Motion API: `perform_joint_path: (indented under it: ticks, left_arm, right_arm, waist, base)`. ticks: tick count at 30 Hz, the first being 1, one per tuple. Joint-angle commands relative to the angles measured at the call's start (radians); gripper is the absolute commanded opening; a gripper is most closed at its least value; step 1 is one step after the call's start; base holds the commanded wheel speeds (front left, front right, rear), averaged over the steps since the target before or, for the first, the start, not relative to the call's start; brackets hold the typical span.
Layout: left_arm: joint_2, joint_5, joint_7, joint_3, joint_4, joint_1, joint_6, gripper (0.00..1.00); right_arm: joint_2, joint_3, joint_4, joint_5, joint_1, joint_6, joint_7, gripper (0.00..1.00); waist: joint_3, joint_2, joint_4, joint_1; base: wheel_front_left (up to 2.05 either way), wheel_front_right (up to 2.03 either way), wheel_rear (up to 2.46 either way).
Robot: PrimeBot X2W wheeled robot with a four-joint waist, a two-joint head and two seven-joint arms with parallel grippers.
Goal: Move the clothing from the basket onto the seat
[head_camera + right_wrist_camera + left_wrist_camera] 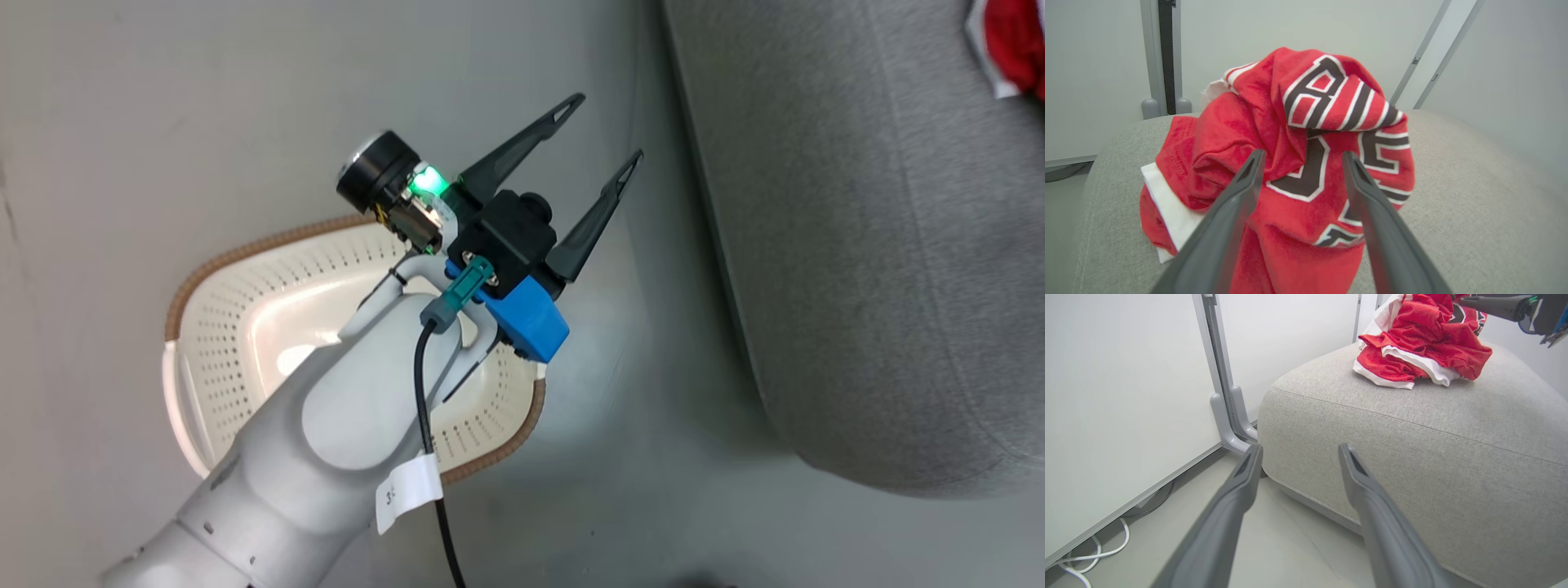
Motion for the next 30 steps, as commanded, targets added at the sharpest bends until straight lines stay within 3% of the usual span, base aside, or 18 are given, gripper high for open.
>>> perform_joint_path:
  ticks: [1, 17, 30]
  left_arm:
    - [-0.003, -0.008, -0.003, 0.010, -0.006, 0.023, 0.006, 1.00]
    - [-0.007, -0.044, -0.003, 0.243, -0.090, 0.257, 0.059, 1.00]
    - [0.006, -0.012, -0.003, 0.497, -0.160, 0.483, 0.072, 1.00]
  right_arm:
    - [0.015, 0.014, -0.024, 0.006, 0.037, 0.000, -0.004, 1.00]
    - [0.142, 0.247, -0.304, 0.044, 0.336, 0.000, -0.004, 1.00]
    - [0.186, 0.415, -0.362, 0.067, 0.475, 0.000, -0.004, 1.00]
  waist:
    - [-0.071, 0.0000, -0.005, 0.0000]
    - [-0.353, 0.0000, 0.047, 0.0000]
    - [-0.519, 0.0000, 0.150, 0.0000]
  base:
    - [0.00, 0.00, 0.00]
    - [0.00, 0.00, 0.00]
    - [0.00, 0.00, 0.00]
